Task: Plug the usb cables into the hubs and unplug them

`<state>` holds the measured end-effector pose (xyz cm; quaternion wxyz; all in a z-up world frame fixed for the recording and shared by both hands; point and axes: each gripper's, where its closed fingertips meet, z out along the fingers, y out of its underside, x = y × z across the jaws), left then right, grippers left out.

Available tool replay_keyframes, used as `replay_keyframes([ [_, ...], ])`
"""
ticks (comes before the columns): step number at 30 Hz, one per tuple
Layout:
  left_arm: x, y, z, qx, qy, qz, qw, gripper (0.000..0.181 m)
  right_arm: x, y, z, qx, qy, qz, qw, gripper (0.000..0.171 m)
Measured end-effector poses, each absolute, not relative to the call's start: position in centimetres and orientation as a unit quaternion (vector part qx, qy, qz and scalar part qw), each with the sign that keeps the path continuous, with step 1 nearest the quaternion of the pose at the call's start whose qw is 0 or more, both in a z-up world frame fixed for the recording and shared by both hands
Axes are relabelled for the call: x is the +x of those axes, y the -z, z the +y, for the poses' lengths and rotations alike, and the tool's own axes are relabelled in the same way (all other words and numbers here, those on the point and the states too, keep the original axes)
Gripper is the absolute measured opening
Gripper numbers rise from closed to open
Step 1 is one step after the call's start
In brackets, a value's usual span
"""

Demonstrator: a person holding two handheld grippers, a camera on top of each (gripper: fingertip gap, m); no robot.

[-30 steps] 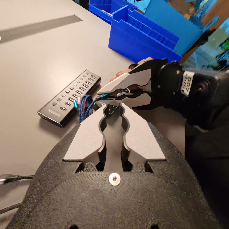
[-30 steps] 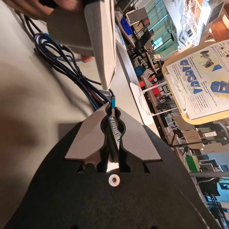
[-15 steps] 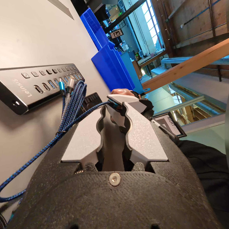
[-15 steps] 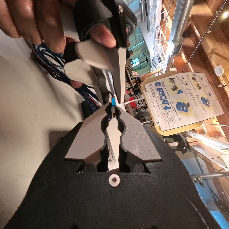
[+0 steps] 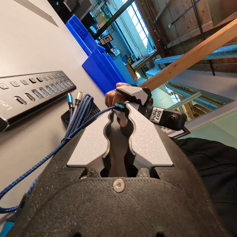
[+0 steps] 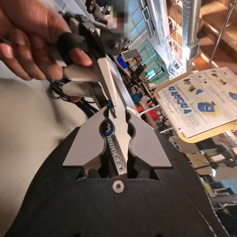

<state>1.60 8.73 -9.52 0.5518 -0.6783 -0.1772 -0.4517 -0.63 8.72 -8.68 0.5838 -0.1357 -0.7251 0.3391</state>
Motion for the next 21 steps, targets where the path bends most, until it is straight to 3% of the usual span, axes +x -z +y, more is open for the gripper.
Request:
replay_keyframes([
  [1,1.8,9.4,8.7,-0.676,0.456,-0.175,0.553,0.022,-0.5,8.6,8.8,-0.137,-0.348,-0.725,0.579,0.027],
  [14,1.2,9.4,8.9,-0.613,0.541,-0.231,0.528,0.022,-0.3,9.6,7.9,-0.072,-0.285,-0.736,0.61,0.007],
  [21,1.8,9.5,8.8,-0.621,0.542,-0.219,0.523,0.02,-0.1,9.7,7.3,-0.049,-0.281,-0.731,0.62,0.007],
])
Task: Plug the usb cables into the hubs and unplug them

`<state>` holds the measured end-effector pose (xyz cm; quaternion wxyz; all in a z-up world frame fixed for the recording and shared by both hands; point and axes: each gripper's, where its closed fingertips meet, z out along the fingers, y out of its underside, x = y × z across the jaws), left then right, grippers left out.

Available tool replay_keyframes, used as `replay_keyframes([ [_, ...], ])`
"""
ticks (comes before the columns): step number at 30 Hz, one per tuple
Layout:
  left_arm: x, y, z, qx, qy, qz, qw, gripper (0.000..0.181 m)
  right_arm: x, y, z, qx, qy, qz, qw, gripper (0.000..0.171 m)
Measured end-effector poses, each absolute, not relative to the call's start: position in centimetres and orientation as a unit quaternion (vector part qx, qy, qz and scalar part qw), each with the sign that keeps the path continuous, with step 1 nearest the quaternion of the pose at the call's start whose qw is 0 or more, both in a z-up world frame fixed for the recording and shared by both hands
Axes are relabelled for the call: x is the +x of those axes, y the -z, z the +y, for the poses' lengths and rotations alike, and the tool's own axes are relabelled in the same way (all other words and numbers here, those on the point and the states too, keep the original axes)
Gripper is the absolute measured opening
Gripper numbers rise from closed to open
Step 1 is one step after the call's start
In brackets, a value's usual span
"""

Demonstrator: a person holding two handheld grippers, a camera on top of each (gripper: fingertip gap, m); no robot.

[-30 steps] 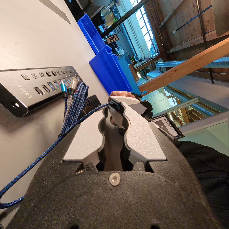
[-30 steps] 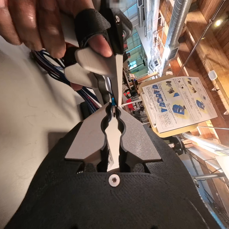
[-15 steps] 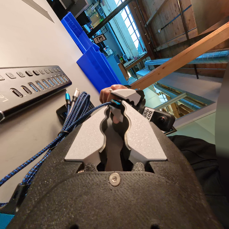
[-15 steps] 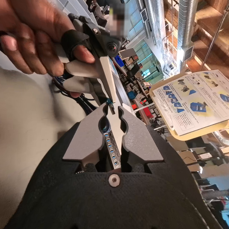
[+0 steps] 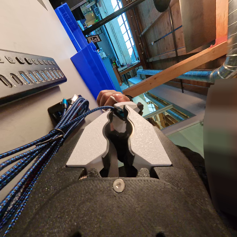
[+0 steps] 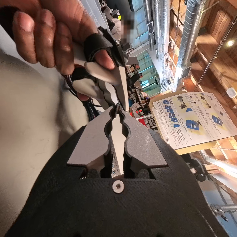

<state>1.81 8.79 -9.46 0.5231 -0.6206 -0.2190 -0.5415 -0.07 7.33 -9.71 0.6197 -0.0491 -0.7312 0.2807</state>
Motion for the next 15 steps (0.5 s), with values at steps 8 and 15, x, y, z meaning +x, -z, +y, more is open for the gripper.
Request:
replay_keyframes([
  [8,2.6,9.3,8.9,-0.607,0.518,-0.233,0.556,0.019,1.1,9.7,7.2,-0.063,-0.348,-0.748,0.561,0.01],
  [15,2.1,10.0,8.8,-0.612,0.486,-0.25,0.572,0.018,1.5,11.6,6.6,-0.061,-0.352,-0.781,0.512,0.037],
])
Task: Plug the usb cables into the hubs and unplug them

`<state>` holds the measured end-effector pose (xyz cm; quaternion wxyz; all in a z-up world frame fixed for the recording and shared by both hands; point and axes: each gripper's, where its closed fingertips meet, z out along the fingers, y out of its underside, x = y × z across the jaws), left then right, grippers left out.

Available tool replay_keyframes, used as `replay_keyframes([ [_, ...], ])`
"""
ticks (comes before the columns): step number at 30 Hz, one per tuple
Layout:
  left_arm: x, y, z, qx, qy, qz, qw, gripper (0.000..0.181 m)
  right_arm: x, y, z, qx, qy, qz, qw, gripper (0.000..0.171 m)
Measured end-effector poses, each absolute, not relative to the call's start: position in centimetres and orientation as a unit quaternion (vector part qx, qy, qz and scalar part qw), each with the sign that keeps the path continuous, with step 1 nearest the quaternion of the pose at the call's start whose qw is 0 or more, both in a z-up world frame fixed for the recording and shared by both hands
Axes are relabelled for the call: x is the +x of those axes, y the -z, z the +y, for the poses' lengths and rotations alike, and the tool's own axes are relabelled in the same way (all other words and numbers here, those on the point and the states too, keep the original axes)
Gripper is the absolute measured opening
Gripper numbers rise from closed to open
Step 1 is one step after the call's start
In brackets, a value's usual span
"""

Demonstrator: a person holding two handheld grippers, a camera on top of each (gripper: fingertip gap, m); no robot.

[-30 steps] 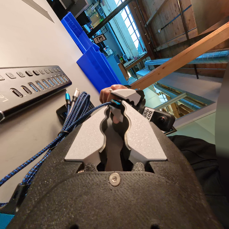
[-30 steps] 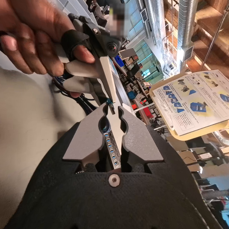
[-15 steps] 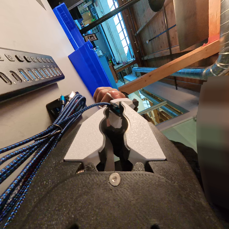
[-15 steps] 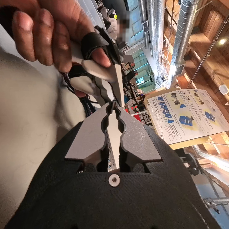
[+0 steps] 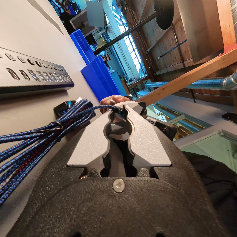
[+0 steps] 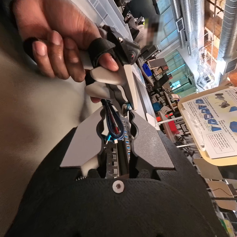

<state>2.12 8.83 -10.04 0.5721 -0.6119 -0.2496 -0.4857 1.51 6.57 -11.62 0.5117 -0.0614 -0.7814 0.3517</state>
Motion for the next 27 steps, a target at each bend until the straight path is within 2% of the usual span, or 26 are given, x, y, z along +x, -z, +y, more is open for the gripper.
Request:
replay_keyframes([
  [7,1.5,10.6,8.6,-0.64,0.419,-0.237,0.599,0.016,1.5,11.7,6.8,-0.081,-0.375,-0.783,0.49,0.038],
  [21,1.0,10.6,8.6,-0.639,0.416,-0.242,0.6,0.015,1.1,9.2,10.4,-0.157,-0.437,-0.741,0.485,0.042],
  [27,0.6,10.6,8.6,-0.648,0.395,-0.236,0.607,0.015,0.0,9.9,12.8,-0.2,-0.396,-0.747,0.496,0.041],
])
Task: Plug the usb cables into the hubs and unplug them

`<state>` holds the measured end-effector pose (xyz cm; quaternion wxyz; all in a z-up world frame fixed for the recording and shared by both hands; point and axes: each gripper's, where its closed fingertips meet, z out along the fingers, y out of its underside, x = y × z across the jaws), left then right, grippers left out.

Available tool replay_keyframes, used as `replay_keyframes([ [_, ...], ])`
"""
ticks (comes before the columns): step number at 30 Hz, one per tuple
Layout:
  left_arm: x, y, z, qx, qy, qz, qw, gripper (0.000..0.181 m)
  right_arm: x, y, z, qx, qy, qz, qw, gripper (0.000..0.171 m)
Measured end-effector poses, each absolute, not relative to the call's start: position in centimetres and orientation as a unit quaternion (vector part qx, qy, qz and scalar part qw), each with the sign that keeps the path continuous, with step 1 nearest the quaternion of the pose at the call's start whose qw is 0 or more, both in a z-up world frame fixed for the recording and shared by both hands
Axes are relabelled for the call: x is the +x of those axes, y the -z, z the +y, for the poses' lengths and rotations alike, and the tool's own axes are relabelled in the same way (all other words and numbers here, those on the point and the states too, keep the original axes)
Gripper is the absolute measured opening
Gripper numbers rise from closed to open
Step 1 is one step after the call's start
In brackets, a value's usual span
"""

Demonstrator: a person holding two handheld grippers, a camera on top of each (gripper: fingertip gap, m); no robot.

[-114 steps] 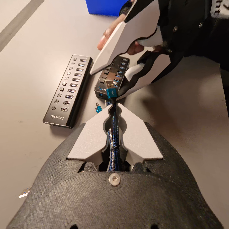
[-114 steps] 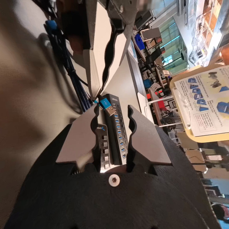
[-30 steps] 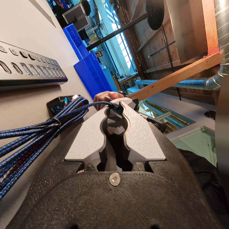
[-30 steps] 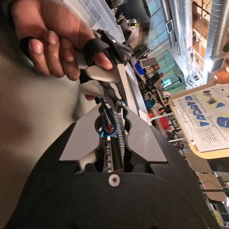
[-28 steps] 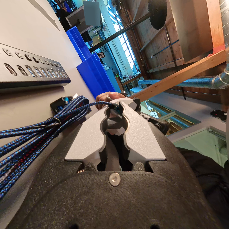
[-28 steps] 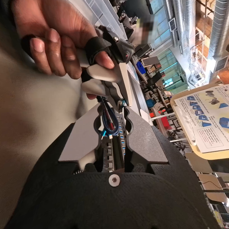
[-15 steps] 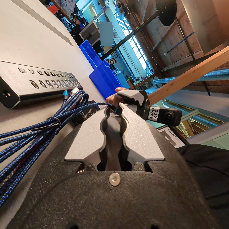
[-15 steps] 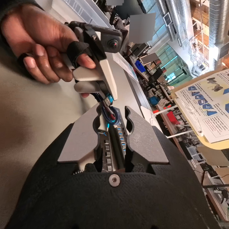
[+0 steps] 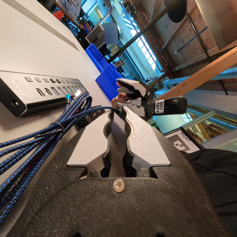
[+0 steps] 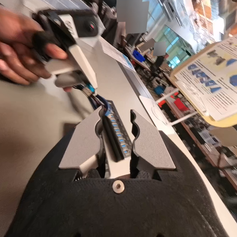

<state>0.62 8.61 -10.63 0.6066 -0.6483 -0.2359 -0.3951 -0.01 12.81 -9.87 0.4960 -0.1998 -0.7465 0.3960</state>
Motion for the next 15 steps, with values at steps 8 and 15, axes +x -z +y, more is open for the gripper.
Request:
replay_keyframes([
  [8,-0.6,9.6,8.2,-0.66,0.339,-0.218,0.634,0.015,-2.7,12.5,21.6,-0.379,-0.355,-0.704,0.485,0.043],
  [15,-3.5,7.3,7.3,-0.661,0.254,-0.196,0.678,0.015,-2.9,14.1,23.4,-0.432,-0.381,-0.702,0.418,0.059],
])
